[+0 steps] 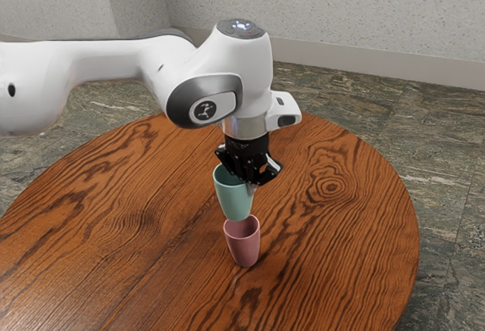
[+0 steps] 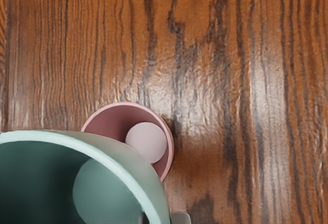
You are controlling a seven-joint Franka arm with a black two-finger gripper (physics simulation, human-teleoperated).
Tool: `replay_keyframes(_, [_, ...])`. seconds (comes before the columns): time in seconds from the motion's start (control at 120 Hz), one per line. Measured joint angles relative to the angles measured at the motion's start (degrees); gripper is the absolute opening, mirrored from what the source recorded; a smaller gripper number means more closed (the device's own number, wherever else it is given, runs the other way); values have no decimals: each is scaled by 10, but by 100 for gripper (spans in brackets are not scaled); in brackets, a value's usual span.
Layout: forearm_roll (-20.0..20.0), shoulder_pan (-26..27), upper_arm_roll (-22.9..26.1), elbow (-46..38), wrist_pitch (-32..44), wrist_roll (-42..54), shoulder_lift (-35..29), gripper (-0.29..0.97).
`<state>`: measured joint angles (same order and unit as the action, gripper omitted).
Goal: Place the left cup onto the right cup
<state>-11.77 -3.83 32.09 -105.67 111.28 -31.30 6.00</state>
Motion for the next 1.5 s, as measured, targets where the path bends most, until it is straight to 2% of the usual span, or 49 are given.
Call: replay_keyframes(1.5, [-8,-1,-6,17,7,-4,43,-10])
